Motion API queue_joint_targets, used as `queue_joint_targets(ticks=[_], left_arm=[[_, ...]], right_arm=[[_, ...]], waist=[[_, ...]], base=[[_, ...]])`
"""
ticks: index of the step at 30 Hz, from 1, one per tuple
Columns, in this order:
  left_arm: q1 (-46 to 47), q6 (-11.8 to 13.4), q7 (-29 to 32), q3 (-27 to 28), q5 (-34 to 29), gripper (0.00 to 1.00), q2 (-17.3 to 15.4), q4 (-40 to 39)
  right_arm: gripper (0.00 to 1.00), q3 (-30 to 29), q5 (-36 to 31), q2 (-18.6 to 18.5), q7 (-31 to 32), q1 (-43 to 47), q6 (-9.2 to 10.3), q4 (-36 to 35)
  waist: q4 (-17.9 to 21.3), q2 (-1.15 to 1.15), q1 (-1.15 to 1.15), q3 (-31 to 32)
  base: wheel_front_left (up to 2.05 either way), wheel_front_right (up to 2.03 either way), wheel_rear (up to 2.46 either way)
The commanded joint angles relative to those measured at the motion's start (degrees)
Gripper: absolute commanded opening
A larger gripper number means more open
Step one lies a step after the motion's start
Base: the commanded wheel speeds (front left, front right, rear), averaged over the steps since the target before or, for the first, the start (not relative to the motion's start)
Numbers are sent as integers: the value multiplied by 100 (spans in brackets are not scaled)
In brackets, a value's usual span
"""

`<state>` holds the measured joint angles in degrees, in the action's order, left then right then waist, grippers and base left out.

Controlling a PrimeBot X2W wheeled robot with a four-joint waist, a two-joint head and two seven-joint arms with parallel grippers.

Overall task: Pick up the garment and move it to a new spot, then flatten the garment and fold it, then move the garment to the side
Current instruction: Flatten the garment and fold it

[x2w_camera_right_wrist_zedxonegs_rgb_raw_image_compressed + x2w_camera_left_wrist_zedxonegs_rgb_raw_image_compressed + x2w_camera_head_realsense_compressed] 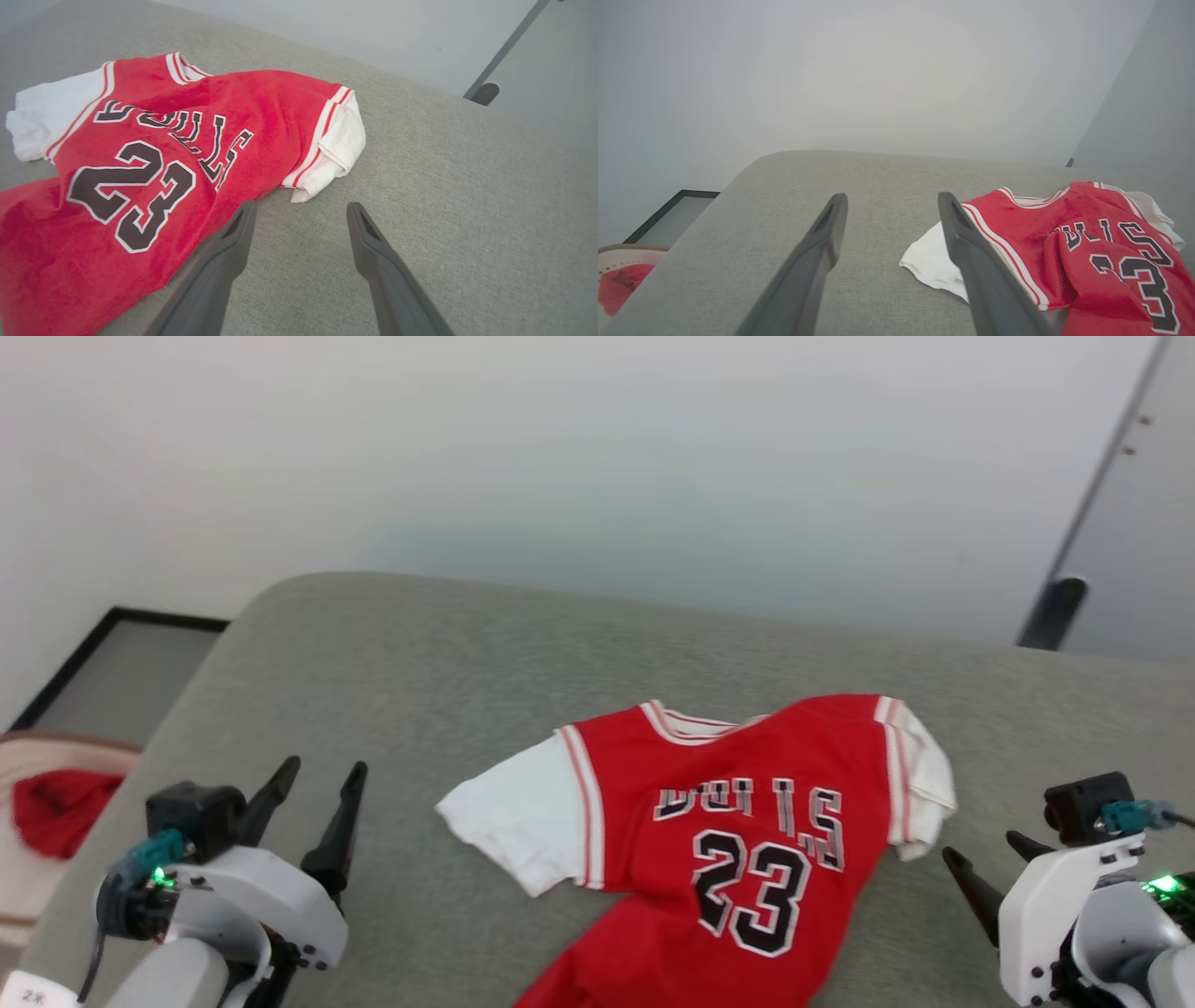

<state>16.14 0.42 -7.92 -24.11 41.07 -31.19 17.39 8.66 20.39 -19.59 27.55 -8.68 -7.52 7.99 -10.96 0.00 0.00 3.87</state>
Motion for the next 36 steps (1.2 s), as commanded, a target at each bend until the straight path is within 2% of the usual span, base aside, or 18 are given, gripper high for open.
queue_joint_targets(ticks=[1,5,12,16,23,35,36], left_arm=[[-79,45,-107,-7,-48,100,55,30],[-126,110,-324,-35,-134,100,167,109],[-194,381,-676,122,-410,100,460,301],[-236,384,-724,319,-553,100,676,314],[-298,133,-720,774,-888,100,1143,202],[-130,-285,-722,1286,-1252,100,1746,479],[-107,-309,-721,1312,-1275,100,1777,500]], right_arm=[[100,-35,71,-40,116,-103,6,66],[100,-107,178,-111,397,-220,6,259],[100,-267,226,-285,993,-536,6,653],[100,-393,134,-407,1275,-761,6,911],[100,-618,-24,-474,1641,-1149,6,1449],[100,-684,-376,-176,2087,-1403,3,2670],[36,-676,-384,-162,2114,-1385,3,2762]], waist=[[-482,0,0,-22],[-731,0,0,-87],[-1224,0,0,-358],[-1457,0,0,-572],[-1760,0,0,-970],[-1860,0,0,-1166],[-1856,0,0,-1163]], base=[[0,0,0],[0,0,0],[0,0,0],[0,0,0],[0,0,0],[0,0,0],[0,0,0]])
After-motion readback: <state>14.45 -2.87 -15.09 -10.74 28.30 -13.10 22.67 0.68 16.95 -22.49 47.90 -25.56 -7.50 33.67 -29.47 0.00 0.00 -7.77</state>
